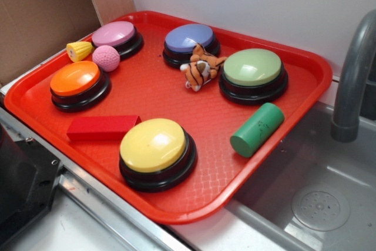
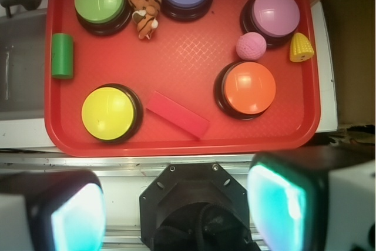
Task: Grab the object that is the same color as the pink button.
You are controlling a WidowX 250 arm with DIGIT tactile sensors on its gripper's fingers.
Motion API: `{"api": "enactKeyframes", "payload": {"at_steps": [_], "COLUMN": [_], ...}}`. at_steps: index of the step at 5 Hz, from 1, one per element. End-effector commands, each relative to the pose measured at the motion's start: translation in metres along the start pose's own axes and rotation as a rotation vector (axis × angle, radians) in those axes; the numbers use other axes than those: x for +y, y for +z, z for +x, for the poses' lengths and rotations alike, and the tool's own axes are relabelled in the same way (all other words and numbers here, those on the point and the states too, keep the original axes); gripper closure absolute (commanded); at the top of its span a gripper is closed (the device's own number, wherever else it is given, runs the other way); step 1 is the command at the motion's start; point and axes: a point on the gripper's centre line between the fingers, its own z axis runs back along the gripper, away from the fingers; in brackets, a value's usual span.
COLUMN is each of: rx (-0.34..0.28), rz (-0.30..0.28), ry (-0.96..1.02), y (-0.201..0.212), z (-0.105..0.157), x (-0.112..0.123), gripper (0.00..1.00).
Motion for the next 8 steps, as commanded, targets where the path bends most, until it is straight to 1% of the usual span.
{"api": "enactKeyframes", "payload": {"at_steps": [1,2,3,4,5,6,7,8], "rx": [0.000,0.028,-0.010,-0.008,-0.072,-0.111,-0.123,-0.149], "rz": [0.000,0.043,0.032,0.090,0.093,0.098,0.135,0.124], "ry": [0.000,0.084,0.163,0.333,0.452,0.563,0.644,0.699], "y": [0.000,-0.004,-0.011,-0.019,-0.029,-0.045,-0.069,-0.098], "z": [0.000,0.010,0.022,0.036,0.049,0.060,0.068,0.075], "x": [0.000,0.005,0.017,0.036,0.057,0.079,0.102,0.118], "gripper": [0.00,0.00,0.00,0.00,0.00,0.00,0.00,0.00]}}
